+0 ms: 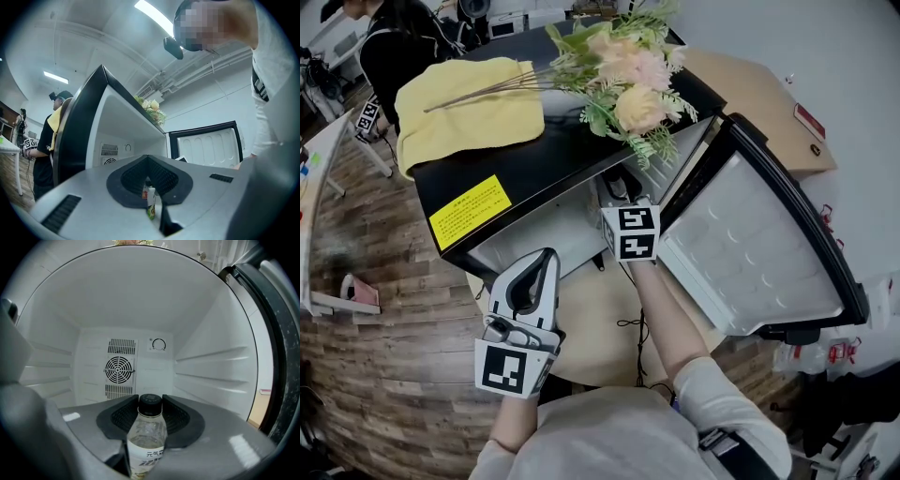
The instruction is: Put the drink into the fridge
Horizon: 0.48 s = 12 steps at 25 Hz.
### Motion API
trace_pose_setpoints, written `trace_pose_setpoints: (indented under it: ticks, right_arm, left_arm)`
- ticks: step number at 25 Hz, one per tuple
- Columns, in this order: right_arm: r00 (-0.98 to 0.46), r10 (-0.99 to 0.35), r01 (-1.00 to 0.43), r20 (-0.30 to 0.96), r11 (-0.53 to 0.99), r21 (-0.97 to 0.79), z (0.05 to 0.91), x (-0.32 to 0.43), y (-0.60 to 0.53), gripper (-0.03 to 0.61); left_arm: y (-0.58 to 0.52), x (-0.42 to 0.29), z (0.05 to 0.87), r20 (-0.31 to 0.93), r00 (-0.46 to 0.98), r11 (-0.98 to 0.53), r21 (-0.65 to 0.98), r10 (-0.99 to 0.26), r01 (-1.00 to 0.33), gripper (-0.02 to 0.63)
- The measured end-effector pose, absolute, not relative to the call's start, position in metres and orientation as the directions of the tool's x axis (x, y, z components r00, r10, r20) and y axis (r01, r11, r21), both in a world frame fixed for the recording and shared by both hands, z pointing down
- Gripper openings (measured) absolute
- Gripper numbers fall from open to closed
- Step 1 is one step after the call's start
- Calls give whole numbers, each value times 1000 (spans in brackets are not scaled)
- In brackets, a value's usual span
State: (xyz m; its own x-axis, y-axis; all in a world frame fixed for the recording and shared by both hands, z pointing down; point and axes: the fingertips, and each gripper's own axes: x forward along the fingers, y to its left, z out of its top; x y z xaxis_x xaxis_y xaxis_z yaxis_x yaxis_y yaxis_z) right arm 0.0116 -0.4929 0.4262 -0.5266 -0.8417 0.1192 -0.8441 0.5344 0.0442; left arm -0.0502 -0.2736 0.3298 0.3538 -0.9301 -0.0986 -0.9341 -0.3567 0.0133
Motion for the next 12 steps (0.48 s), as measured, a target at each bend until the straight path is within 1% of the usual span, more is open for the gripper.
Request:
trace_pose_setpoints:
  ticks: [6, 12]
  right_arm:
    - [-516, -846, -850, 132, 525, 41, 426, 17, -485, 167]
    - [-509, -857, -859, 77, 512, 26, 408, 25, -470, 167]
  left_arm:
    - [-270, -48, 325, -109, 371, -374, 12, -922, -927, 8]
    - [-267, -47, 322, -117, 390, -395, 17, -913, -919, 8]
